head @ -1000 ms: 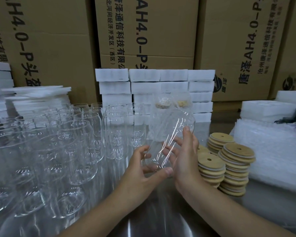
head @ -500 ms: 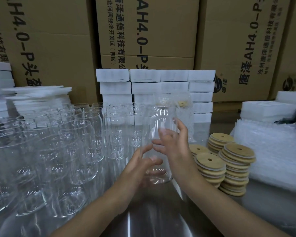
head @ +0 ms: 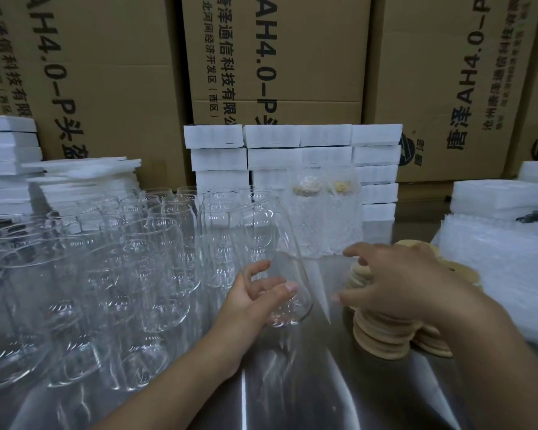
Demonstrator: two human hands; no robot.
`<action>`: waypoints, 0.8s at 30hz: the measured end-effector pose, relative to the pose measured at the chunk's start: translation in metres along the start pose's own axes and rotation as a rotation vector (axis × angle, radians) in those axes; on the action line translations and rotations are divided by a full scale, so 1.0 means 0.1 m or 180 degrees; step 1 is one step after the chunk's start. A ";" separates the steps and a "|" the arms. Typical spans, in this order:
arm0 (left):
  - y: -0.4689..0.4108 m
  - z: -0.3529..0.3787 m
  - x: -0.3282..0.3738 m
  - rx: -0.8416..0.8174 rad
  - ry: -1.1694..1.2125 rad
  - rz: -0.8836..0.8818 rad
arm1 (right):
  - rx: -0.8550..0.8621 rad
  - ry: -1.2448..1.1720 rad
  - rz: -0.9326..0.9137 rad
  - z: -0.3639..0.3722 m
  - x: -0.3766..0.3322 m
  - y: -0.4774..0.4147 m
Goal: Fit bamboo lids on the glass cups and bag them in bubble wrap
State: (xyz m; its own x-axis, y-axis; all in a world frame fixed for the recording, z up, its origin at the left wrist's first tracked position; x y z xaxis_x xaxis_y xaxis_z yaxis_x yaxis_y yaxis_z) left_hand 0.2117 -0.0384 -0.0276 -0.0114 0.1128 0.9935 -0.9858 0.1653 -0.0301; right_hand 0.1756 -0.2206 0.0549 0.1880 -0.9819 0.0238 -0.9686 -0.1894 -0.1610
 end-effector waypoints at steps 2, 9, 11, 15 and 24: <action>0.00 0.01 0.00 -0.0013 -0.0033 0.0005 | -0.0267 0.0049 0.0061 0.06 0.06 0.03; 0.00 0.00 0.01 -0.0035 -0.0083 0.0027 | -0.0717 0.0245 0.0140 0.11 0.06 0.18; 0.01 0.01 0.02 -0.0064 -0.0113 0.0048 | -0.0716 0.0111 0.0155 0.07 0.07 0.21; 0.01 0.03 0.03 -0.0065 -0.0139 0.0071 | -0.0514 -0.0127 0.0144 0.01 0.08 0.19; -0.02 0.00 0.02 0.0008 -0.0264 0.0132 | 0.0954 -0.1485 -0.0139 -0.27 0.08 0.06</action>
State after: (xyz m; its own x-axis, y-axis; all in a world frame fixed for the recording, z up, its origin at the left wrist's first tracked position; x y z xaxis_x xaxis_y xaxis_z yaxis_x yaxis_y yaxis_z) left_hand 0.2135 -0.0385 -0.0255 -0.0660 0.0379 0.9971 -0.9846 0.1595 -0.0712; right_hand 0.1670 -0.2296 0.0807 0.3449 -0.8530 -0.3917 -0.8825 -0.1526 -0.4449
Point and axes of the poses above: each hand's wrist, its own y-axis away from the middle knuckle, its own z-axis out of the palm, x = y × z, the point moved 9 cm from there along -y, towards the middle knuckle, and after that the axes turned 9 degrees about -z, right-handed, at the moved point
